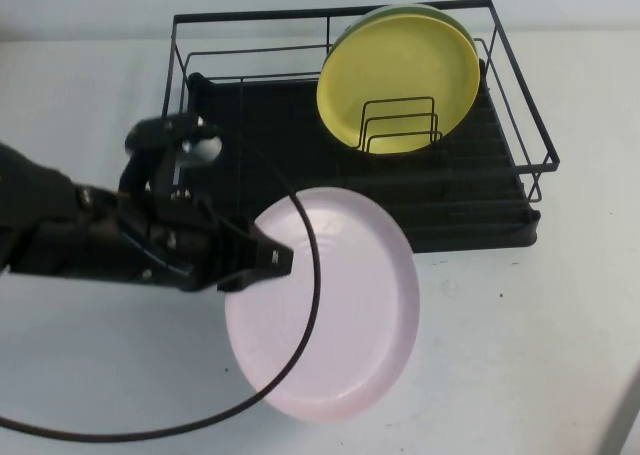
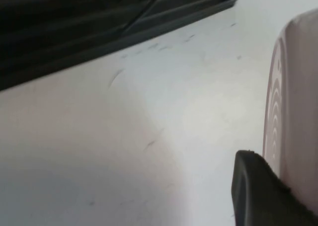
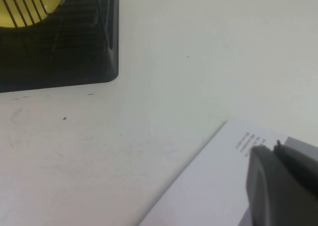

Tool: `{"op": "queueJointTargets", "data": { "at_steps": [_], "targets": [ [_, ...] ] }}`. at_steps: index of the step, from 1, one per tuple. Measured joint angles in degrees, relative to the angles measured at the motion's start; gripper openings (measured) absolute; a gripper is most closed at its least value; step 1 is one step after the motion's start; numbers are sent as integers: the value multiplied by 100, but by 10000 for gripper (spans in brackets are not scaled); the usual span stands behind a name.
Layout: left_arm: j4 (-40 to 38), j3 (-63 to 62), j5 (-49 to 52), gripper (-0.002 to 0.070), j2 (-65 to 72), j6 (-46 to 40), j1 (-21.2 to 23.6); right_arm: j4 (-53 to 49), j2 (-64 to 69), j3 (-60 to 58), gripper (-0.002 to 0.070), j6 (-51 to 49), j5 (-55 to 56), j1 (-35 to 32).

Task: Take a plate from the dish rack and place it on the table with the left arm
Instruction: Place the plate from the table

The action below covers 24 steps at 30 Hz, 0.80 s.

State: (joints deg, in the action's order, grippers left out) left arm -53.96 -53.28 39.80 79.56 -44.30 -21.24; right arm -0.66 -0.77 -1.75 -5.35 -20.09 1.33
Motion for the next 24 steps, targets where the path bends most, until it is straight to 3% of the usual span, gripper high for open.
{"op": "queueJointTargets", "data": {
  "at_steps": [5,15,19,24],
  "targets": [
    [-591,632,-439,92,459,-475,0,0,0,0,-20,0,0,0],
    [-1615,655,-450,96,1584,-1642,10,0,0,0,-21,0,0,0],
    [-1493,637,-626,203,1827,-1871,10,0,0,0,-20,0,0,0],
    [-554,648,-1166,408,1883,-1982,10,0,0,0,-20,0,0,0]
  ]
}}
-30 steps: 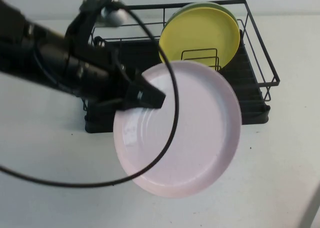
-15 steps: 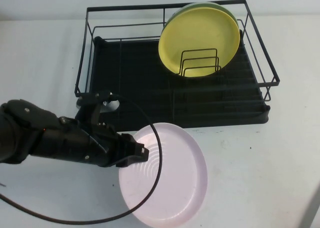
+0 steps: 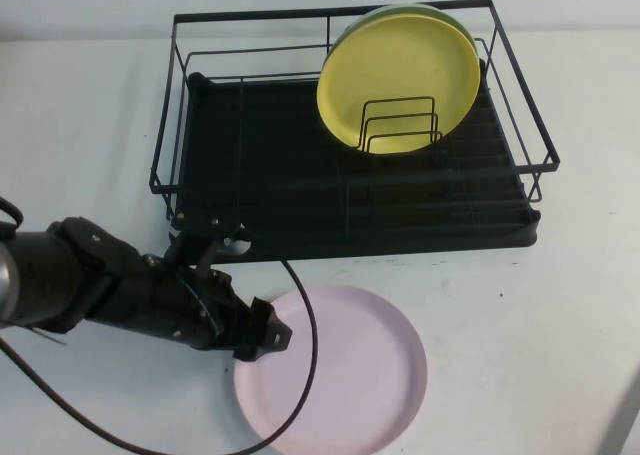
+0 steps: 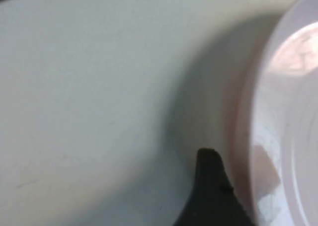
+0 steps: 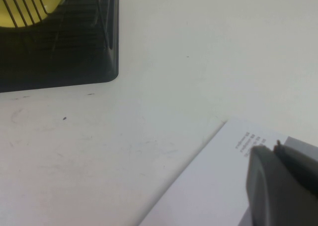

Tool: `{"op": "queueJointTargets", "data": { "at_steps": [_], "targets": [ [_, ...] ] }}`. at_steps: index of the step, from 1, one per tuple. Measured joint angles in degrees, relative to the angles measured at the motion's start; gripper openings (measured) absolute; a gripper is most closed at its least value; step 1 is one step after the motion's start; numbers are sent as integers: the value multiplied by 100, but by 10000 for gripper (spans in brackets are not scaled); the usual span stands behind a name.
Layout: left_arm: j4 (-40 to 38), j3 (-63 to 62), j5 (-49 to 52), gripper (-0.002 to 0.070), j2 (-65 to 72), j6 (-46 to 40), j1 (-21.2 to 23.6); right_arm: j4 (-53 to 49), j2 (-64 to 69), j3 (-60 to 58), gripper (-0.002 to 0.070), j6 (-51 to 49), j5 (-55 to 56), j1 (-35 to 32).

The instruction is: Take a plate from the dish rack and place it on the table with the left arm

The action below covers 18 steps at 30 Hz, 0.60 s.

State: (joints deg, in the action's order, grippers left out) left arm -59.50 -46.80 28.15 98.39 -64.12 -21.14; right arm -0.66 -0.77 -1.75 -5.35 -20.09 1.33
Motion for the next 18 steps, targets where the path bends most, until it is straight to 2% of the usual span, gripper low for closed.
{"op": "queueJointTargets", "data": {
  "at_steps": [4,8,10,14,15,18],
  "targets": [
    [514,0,-72,463,-159,104,22,0,0,0,-20,0,0,0],
    [1481,12,-3,462,-778,1005,211,0,0,0,-20,0,0,0],
    [2051,12,89,400,-1325,1571,290,0,0,0,-20,0,0,0],
    [2820,135,361,127,-2541,2190,270,0,0,0,-20,0,0,0],
    [2896,213,359,83,-2870,2263,226,0,0,0,-21,0,0,0],
    [2957,484,339,24,-3734,2590,111,0,0,0,-20,0,0,0]
  ]
}}
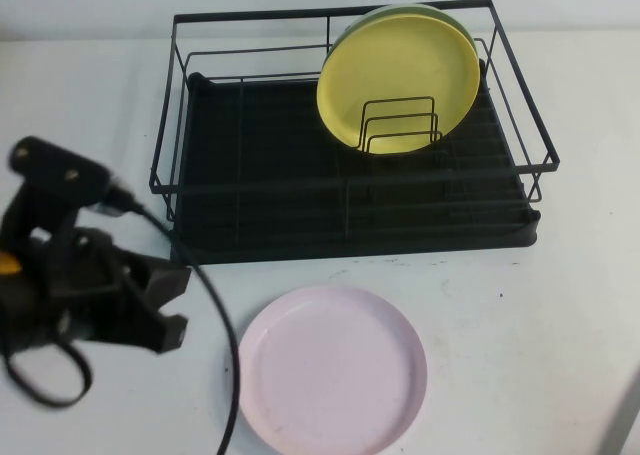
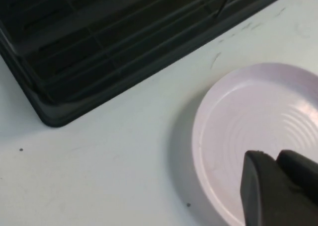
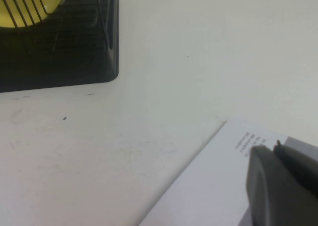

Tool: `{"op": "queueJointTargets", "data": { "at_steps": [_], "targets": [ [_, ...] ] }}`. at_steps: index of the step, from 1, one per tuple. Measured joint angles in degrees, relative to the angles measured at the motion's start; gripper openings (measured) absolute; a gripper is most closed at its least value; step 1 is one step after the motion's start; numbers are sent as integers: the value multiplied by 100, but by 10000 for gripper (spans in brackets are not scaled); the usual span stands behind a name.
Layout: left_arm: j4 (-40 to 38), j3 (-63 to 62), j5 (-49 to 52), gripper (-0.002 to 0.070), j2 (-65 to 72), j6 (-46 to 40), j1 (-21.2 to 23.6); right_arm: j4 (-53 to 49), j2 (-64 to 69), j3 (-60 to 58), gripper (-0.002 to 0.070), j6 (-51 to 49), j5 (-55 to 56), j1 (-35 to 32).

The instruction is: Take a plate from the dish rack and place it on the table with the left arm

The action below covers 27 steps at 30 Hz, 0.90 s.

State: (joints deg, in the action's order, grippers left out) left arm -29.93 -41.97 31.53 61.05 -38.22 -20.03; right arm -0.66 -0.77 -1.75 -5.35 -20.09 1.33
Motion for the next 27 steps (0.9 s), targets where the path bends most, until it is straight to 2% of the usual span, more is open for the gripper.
{"op": "queueJointTargets", "data": {
  "at_steps": [3,9,15,22,24,27],
  "targets": [
    [14,288,134,7,-746,286,-46,0,0,0,-21,0,0,0],
    [16,709,1854,1,-1880,497,-46,0,0,0,-21,0,0,0],
    [136,735,2525,-1,-2628,554,-46,0,0,0,-20,0,0,0],
    [416,775,2551,-1,-3172,928,-46,0,0,0,-20,0,0,0],
    [541,940,2200,-2,-3358,1328,-46,0,0,0,-20,0,0,0],
    [753,1527,988,-3,-3756,1921,-46,0,0,0,-21,0,0,0]
  ]
}}
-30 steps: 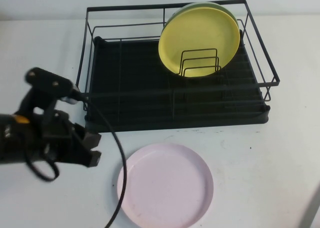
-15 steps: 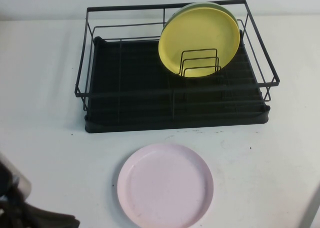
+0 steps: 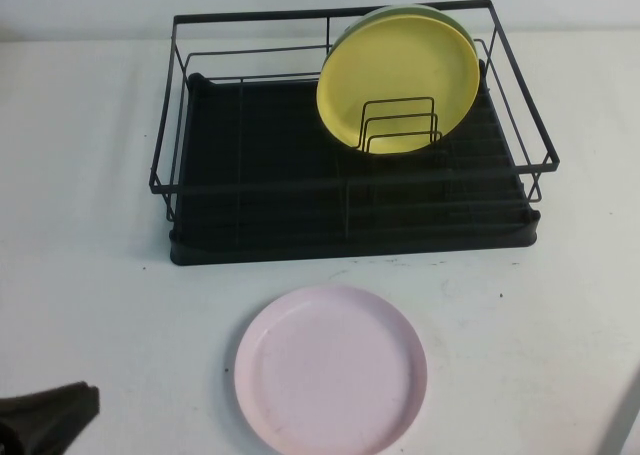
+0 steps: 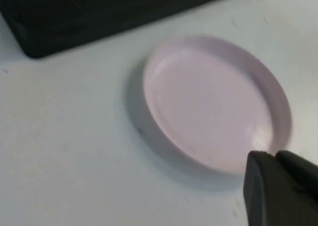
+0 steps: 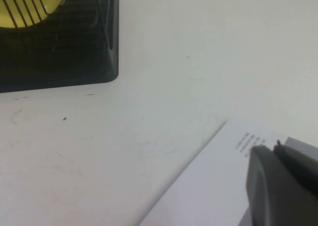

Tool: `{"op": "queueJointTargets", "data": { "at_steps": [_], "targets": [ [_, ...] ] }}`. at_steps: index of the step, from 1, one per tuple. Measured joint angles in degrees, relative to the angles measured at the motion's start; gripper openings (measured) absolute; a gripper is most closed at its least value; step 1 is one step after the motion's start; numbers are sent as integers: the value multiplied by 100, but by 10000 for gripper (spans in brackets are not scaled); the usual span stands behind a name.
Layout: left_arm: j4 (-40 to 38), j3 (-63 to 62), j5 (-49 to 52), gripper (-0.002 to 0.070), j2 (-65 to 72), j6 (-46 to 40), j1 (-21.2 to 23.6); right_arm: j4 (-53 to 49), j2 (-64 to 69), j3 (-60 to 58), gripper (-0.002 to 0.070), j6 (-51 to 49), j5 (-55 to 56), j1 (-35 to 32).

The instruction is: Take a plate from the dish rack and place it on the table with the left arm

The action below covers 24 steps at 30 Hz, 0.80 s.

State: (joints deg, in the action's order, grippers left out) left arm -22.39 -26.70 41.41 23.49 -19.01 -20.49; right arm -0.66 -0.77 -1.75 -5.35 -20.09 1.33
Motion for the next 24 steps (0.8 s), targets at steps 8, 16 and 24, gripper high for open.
{"op": "queueJointTargets", "data": {
  "at_steps": [8,16,24],
  "targets": [
    [1219,2433,-3828,-3,-1693,641,0,0,0,0,-20,0,0,0],
    [1646,2809,-3346,-3,-2401,868,695,0,0,0,-20,0,0,0],
    [1759,2809,-2285,-3,-2401,945,1277,0,0,0,-20,0,0,0]
  ]
}}
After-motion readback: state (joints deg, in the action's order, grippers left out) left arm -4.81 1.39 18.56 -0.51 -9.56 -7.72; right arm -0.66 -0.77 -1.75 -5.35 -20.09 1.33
